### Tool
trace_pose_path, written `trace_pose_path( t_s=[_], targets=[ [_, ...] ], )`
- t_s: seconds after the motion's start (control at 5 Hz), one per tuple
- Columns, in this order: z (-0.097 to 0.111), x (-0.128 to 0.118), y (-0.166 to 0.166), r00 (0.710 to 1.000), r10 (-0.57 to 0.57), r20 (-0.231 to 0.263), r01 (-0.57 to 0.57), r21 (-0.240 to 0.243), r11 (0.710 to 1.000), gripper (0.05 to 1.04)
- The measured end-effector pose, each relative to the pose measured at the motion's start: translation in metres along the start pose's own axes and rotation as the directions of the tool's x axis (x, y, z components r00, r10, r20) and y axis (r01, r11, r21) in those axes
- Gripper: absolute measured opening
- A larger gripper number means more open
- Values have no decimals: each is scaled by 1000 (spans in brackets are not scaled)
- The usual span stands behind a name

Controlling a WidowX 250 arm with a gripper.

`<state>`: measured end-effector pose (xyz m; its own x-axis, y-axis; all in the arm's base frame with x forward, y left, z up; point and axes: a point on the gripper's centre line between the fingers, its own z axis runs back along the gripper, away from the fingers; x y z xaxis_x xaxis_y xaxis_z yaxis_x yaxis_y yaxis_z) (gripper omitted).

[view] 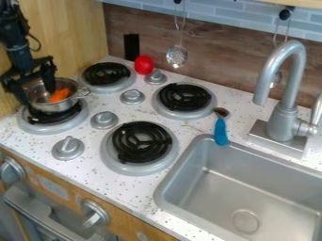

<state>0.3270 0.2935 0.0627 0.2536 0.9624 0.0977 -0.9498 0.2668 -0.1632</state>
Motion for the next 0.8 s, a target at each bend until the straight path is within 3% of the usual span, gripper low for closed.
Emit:
trace_pose_path(
  t_s=[0.2,0.4,0.6,0.8],
  targets=[
    [39,0,-1,999,30,30,-28,-67,997,1001],
    [45,-9,-9,999,9,35,-6,-88,996,1001],
    [38,-15,-20,998,-42,53,45,-46,998,1001],
    [13,-11,-21,998,-51,35,51,-5,999,1001]
  ],
)
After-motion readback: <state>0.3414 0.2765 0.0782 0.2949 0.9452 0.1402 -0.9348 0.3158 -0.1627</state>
